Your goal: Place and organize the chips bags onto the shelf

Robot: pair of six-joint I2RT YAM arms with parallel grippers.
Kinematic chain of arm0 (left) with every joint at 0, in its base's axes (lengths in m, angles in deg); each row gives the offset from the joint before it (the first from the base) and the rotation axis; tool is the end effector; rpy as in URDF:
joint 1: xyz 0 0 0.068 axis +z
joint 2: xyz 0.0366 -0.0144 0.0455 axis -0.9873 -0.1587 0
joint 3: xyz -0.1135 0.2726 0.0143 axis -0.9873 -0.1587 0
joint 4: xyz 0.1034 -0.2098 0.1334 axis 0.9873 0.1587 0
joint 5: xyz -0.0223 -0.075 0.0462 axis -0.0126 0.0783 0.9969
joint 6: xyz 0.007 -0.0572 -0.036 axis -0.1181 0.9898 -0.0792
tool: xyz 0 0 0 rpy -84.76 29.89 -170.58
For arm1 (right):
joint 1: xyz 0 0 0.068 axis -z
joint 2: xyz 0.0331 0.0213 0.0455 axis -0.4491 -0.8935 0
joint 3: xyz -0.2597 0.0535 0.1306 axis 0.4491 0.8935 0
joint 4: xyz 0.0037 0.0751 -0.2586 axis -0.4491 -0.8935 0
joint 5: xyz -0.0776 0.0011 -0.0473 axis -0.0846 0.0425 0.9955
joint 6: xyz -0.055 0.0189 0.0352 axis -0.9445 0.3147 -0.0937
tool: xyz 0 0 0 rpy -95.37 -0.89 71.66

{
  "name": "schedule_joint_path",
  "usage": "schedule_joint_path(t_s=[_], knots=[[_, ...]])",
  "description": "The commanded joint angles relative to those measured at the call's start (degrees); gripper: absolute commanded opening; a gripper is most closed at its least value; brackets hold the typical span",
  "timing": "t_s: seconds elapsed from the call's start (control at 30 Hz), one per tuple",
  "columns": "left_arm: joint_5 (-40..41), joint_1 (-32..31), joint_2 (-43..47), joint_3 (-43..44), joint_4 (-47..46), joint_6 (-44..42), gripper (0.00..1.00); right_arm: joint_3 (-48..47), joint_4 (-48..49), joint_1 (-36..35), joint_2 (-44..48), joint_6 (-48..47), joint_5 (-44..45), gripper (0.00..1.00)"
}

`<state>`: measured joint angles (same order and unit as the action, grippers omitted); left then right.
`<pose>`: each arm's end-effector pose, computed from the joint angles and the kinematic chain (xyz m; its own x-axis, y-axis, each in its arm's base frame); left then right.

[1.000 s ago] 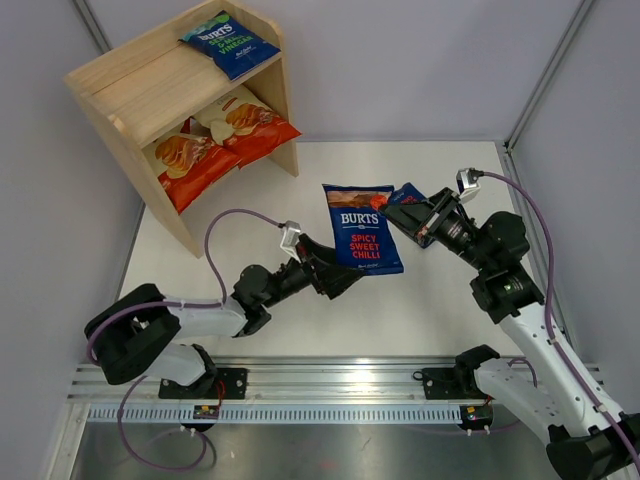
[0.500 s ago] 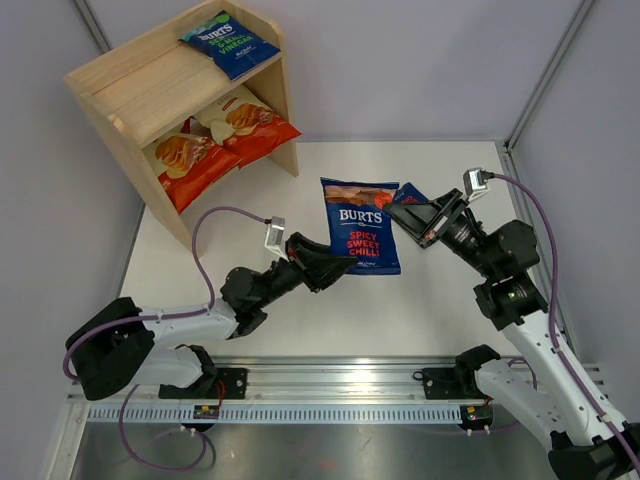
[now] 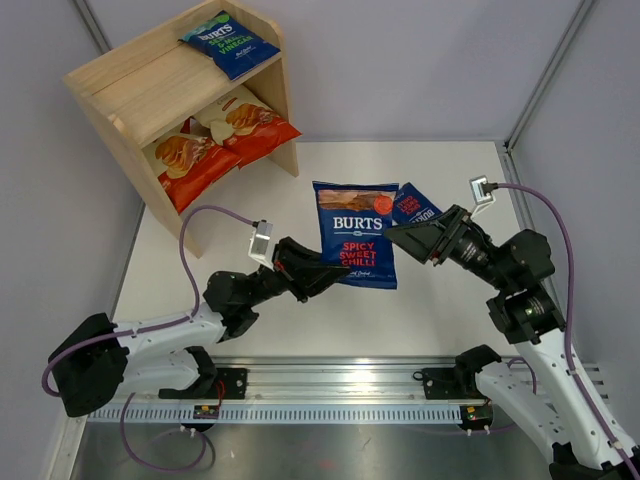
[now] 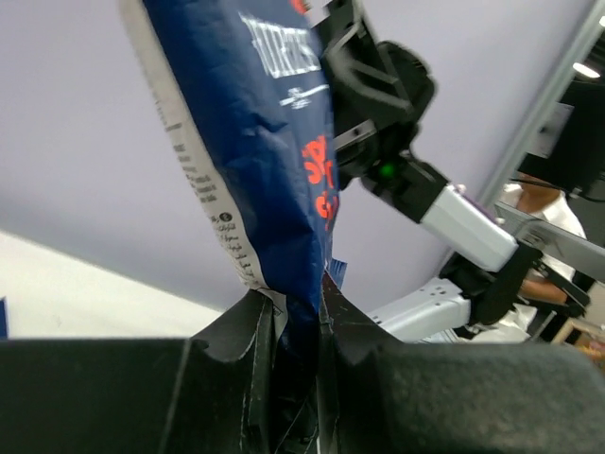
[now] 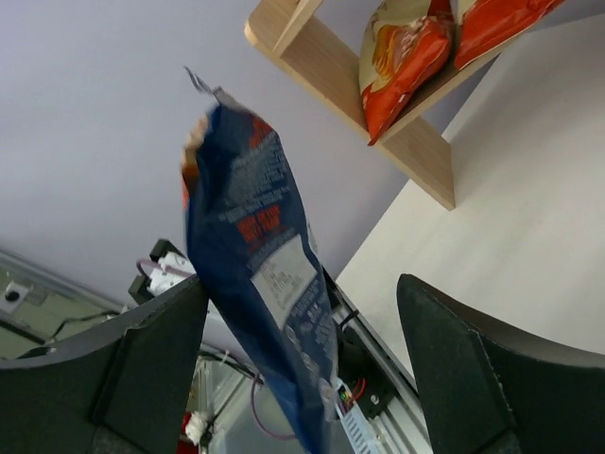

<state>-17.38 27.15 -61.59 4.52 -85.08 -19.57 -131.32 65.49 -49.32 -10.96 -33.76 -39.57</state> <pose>0.1243 -0.2005 0.3252 -0.3619 -0.5428 -0.7579 0.9110 -0.0334 -0.4111 0.1278 0.0840 0.4184 -0.5468 0.5260 -0.6515 -0.6106 0.2819 0.7401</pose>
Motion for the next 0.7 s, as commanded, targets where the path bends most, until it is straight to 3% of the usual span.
schedule_joint_path(t_s=[0.0,0.13,0.2,0.27,0.3,0.4,0.43,0.5,0.57,0.67], knots=[[-6.73,-0.25,3.27,5.51,-6.48,-3.18,0.03,-2.14,-1.58,-0.39,0.10,-6.14,-7.29,0.88],[-7.19,-0.25,3.27,8.25,1.96,-2.74,0.02,-1.43,8.53,-0.40,0.27,-2.98,-15.22,0.84],[-7.80,-0.25,3.19,9.21,3.90,-2.74,0.01,-2.13,9.69,-0.39,0.45,-3.50,-17.07,0.78],[-9.20,-0.25,2.66,9.92,6.19,-2.48,0.01,-3.53,8.81,-0.39,0.53,-4.72,-17.25,0.72],[-9.82,-0.25,2.48,10.44,7.07,-1.87,0.00,-4.06,6.89,-0.39,0.62,-5.95,-16.90,0.60],[-11.41,-0.25,1.87,11.85,9.88,-1.16,0.00,-5.74,3.36,-0.39,0.80,-8.41,-15.06,0.45],[-11.32,-0.25,2.13,12.12,11.72,-1.25,0.00,-5.91,3.01,-0.39,1.06,-8.77,-14.70,0.34],[-10.36,-0.25,2.74,12.64,14.53,-2.12,0.00,-6.35,0.73,-0.48,1.59,-10.43,-12.51,0.29],[-9.57,-0.16,4.14,13.26,18.67,-3.26,0.00,-6.79,-2.51,-0.48,2.11,-11.67,-10.23,0.18],[-8.34,-0.08,5.90,15.62,26.04,-5.37,0.00,-6.97,-4.81,-0.39,2.99,-13.69,-6.45,0.18]])
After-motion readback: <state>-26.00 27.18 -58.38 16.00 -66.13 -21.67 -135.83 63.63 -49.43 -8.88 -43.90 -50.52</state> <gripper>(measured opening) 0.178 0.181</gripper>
